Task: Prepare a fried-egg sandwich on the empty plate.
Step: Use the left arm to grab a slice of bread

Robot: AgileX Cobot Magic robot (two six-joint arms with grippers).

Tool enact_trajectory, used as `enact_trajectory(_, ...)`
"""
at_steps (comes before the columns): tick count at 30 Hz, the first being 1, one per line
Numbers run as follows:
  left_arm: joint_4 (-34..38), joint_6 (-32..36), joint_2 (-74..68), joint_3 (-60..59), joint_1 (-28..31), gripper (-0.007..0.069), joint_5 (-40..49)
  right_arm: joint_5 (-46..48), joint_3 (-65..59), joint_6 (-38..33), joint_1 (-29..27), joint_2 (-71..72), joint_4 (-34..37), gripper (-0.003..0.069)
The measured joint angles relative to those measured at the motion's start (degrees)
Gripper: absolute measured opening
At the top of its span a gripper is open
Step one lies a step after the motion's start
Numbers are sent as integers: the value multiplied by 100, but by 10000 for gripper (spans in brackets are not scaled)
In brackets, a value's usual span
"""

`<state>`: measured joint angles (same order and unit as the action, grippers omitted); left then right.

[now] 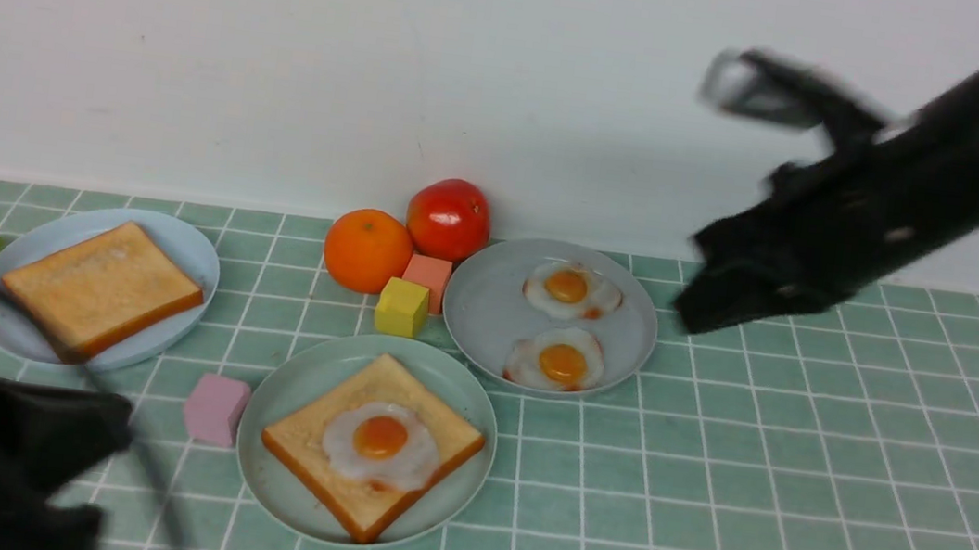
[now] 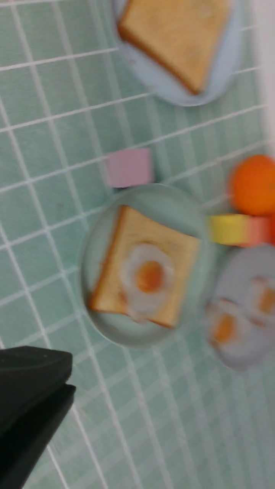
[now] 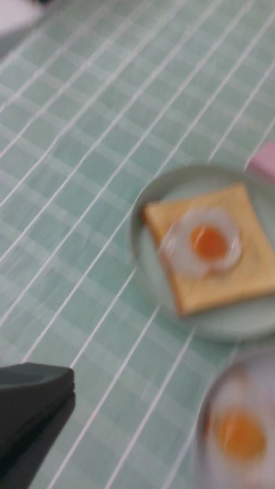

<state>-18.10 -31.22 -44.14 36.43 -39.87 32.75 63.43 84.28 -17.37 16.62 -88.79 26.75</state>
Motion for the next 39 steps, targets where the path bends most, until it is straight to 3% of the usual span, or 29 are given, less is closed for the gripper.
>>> enact_trajectory(4,-33,36,-1030,375,146,-13,32,7,-433,581,179,1078,-761,-2)
enact_trajectory(9,141,757,-2376,1304,1225,-13,174,-158,-1393,1046,494,2577,-1300,4)
enact_trajectory(15,1349,3123,-3821,2240,3011,-13,190,-179,-2336,1108,568,3724,-1418,5)
enact_trajectory(21,1912,4593,-5192,3054,3944,-3,145,-118,-2540,1025,568,4185,-1430,8)
enact_trajectory(25,1874,4930,-5749,3331,4096,69,133,-61,-2559,1014,568,4260,-1430,8)
enact_trajectory(28,1510,5040,-6209,3515,4102,218,-26,-1,-2559,1014,568,4284,-1412,11)
enact_trajectory(32,1122,5060,-6517,3553,4102,361,-279,54,-2559,1014,568,4295,-1330,11)
enact_trajectory(39,660,5060,-6854,3559,4102,434,-542,54,-2559,1014,568,4295,-1217,13)
